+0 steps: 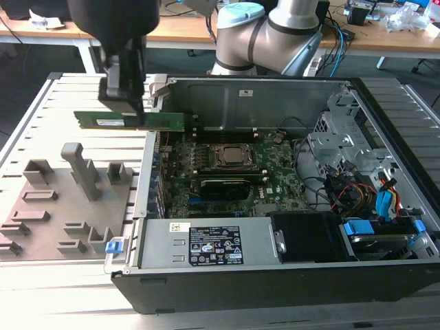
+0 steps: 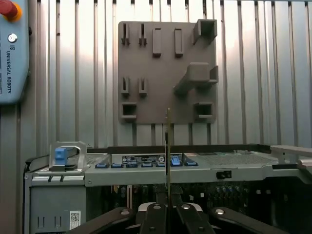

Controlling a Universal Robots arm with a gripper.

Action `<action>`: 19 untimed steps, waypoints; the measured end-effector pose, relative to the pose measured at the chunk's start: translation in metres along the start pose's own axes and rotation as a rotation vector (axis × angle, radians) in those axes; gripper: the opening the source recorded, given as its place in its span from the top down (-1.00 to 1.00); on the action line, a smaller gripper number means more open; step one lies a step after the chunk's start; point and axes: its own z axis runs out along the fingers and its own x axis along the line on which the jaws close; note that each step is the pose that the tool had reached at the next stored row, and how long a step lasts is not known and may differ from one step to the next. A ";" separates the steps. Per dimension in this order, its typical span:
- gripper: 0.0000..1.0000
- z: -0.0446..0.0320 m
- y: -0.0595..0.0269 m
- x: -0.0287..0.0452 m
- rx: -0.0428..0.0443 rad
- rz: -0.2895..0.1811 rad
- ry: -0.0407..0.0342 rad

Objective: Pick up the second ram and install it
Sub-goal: 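Pick up the second ram and move it above second insertion slot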

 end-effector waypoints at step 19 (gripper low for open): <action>0.73 -0.0050 -0.0893 -0.0017 -0.0066 0.000 0.0000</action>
